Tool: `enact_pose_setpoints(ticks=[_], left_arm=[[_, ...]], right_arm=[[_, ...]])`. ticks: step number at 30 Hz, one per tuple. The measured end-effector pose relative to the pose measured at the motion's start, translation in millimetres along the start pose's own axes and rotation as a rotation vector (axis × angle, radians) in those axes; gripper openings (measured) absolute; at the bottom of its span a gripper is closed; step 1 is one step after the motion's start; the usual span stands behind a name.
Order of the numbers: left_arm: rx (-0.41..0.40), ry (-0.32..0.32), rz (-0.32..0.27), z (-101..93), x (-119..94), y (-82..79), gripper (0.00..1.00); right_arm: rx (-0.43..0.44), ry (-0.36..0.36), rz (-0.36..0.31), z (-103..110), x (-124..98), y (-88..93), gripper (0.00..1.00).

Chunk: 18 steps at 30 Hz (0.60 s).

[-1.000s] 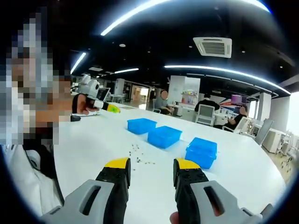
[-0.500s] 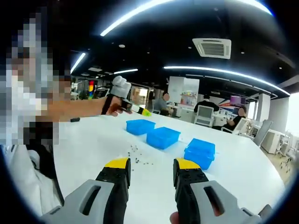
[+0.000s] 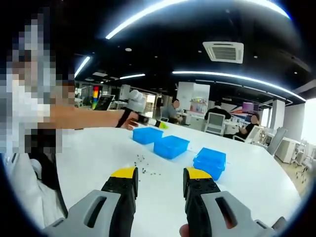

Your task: Pick up the resistors one by one and place each resistor into its matching bin, sorting the parts by color and model until every resistor is separated into the correct bin for its type

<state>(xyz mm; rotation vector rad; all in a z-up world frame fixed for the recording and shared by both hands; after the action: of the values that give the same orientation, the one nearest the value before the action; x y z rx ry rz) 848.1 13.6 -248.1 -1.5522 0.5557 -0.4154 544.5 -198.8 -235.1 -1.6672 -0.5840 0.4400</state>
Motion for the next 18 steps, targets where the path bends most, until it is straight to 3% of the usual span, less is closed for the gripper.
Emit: enact_pose_setpoints(ticks=[3, 11, 18], left_arm=[[0.048, 0.007, 0.007, -3.3, -3.6, -0.6, 0.52], [0.056, 0.032, -0.007, -12.1, -17.6, -9.7, 0.51], [0.064, 0.072, -0.040, -21.5, -52.0, -26.9, 0.49]], right_arm=[[0.000, 0.000, 0.001, 0.3, 0.7, 0.4, 0.38], [-0.003, 0.001, 0.004, 1.3, 0.7, 1.3, 0.38], [-0.002, -0.006, 0.012, 1.5, 1.2, 3.3, 0.39]])
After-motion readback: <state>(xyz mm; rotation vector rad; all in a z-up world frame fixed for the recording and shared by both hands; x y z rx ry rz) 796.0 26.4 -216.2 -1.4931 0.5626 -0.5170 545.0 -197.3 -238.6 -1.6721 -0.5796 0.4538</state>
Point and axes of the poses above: the point that each gripper's makers call its tool centre point, and the gripper's own axes: x roughly forward along the fingers, z roughly to its left, y roughly out of its underside, the point moved 3 cm from there along -x, roughly backward along the fingers, and after that the axes turned 11 degrees about -z, right-handed, at the moved point
